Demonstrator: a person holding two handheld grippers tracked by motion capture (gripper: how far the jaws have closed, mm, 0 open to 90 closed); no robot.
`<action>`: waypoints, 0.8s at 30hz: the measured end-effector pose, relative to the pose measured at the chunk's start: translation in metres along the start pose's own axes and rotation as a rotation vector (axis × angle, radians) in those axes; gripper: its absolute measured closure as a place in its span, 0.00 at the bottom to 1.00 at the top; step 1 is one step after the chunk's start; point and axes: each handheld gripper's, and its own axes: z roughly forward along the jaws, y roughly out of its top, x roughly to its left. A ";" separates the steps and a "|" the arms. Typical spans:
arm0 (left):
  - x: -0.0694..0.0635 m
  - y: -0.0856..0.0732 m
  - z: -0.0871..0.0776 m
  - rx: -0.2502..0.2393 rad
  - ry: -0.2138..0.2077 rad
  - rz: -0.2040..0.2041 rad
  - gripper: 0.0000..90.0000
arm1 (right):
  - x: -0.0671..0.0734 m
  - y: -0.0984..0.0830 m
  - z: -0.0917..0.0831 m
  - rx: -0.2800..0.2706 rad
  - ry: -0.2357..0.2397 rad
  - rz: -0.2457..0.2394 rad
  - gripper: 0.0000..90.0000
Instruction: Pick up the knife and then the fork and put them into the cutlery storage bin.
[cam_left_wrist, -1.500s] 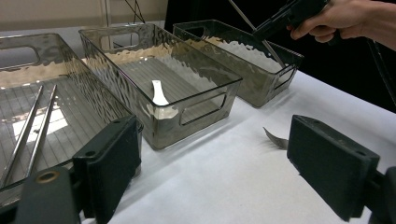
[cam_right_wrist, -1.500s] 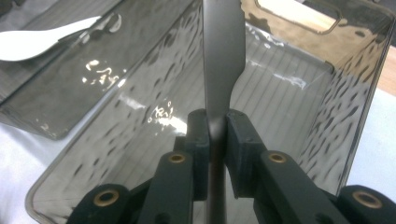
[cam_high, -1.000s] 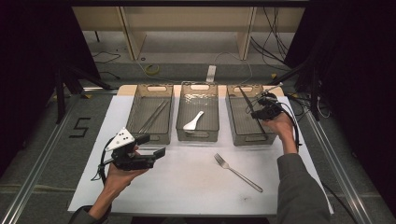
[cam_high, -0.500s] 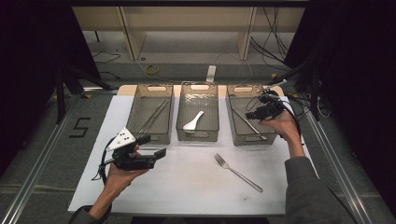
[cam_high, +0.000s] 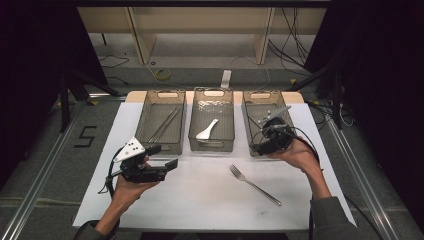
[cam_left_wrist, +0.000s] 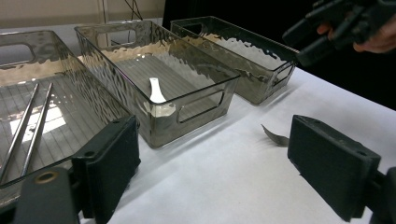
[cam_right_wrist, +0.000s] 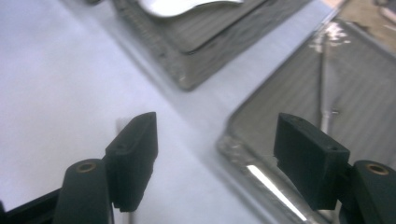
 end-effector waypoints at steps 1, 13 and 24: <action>0.000 0.000 0.000 0.000 -0.002 0.001 0.18 | 0.004 -0.001 0.001 0.010 0.012 -0.019 0.35; -0.001 0.000 0.000 0.005 0.000 0.010 0.18 | 0.032 -0.020 0.014 0.144 0.070 -0.068 0.33; 0.000 0.000 0.000 0.006 0.000 0.011 0.18 | 0.042 -0.044 0.027 0.244 0.103 -0.081 0.46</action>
